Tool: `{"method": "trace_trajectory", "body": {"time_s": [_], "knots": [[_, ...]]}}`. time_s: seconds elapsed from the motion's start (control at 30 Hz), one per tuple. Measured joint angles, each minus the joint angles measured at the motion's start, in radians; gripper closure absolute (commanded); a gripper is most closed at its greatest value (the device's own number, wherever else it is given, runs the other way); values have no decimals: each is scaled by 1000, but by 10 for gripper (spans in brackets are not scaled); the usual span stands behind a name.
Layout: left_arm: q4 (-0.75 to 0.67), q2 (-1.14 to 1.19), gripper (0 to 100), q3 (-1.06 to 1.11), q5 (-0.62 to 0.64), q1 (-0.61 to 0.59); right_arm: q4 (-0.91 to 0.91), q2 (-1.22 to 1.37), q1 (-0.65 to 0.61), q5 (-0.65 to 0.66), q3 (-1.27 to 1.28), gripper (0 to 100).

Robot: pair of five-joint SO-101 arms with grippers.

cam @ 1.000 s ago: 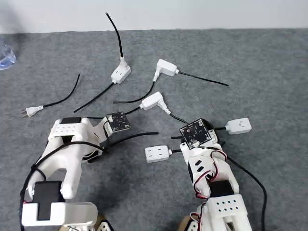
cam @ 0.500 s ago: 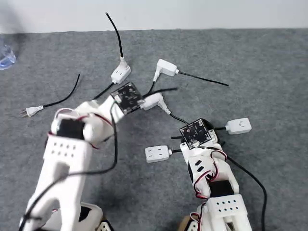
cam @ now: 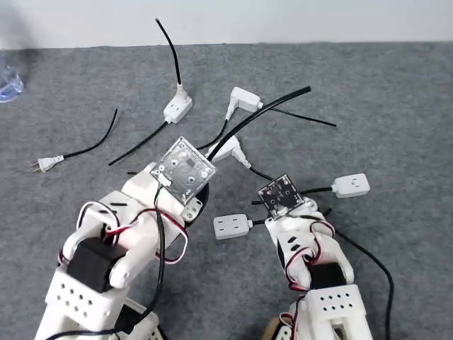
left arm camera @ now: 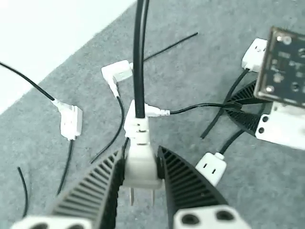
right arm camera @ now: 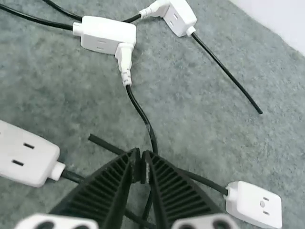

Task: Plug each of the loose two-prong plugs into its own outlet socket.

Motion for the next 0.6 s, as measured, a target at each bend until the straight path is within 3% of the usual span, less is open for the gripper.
{"method": "trace_trajectory", "body": {"time_s": [0.17,0.3,0.47,0.6], "knots": [[-52,-29,990,46,64,21,104,0,0,11,-66,990],[-114,-52,990,101,89,132,120,3,0,77,-68,990],[-129,-61,990,104,54,321,35,107,0,135,-66,990],[-129,-63,990,106,40,348,-15,242,3,144,-69,990]]}}
